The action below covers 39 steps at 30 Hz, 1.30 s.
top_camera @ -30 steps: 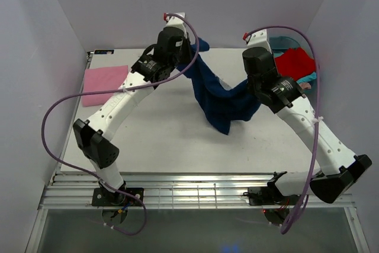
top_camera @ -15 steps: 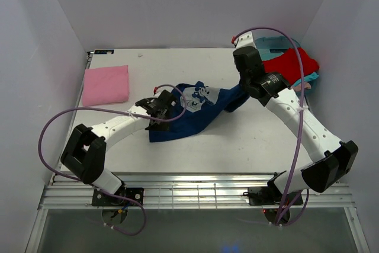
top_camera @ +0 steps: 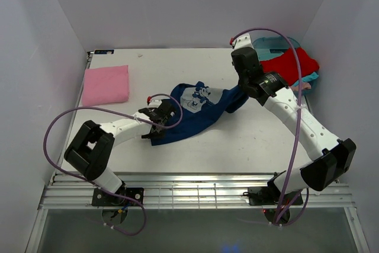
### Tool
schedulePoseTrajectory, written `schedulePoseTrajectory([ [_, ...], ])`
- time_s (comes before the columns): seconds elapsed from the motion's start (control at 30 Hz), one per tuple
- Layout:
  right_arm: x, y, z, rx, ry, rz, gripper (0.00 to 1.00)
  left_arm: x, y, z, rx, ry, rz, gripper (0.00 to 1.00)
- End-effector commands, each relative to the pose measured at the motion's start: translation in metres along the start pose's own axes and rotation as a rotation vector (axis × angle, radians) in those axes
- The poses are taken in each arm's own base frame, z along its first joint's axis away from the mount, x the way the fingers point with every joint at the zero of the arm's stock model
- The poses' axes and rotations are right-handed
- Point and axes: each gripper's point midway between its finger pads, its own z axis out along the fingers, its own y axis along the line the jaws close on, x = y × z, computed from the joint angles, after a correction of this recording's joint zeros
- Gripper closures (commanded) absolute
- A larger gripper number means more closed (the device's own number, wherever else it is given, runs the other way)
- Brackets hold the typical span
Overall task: Fold and stack the t-shirts
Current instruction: Flatten out the tshirt
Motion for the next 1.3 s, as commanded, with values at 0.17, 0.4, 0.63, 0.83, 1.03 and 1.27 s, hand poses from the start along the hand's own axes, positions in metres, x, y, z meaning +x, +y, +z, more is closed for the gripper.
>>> schedulePoseTrajectory([
  [0.17,0.001,0.002,0.000,-0.004,-0.017,0.033,0.92,-0.065,0.005,-0.019,0.005,-0.299,-0.168,0.46],
  [0.4,-0.002,0.004,0.001,-0.012,-0.018,0.033,0.92,-0.082,0.000,-0.020,0.050,-0.362,-0.199,0.46],
  [0.63,-0.002,0.003,0.000,-0.013,-0.019,0.034,0.92,-0.072,0.000,0.007,0.056,-0.316,-0.210,0.49],
  [0.83,0.001,0.002,-0.001,-0.012,-0.014,0.035,0.92,-0.070,0.000,0.017,0.068,-0.291,-0.218,0.50],
  [1.03,0.003,0.002,-0.002,-0.011,-0.009,0.035,0.92,-0.065,-0.006,0.025,0.108,-0.266,-0.222,0.50],
  [1.27,0.005,0.001,-0.004,-0.012,-0.006,0.040,0.92,-0.055,-0.005,0.036,0.085,-0.223,-0.222,0.51],
])
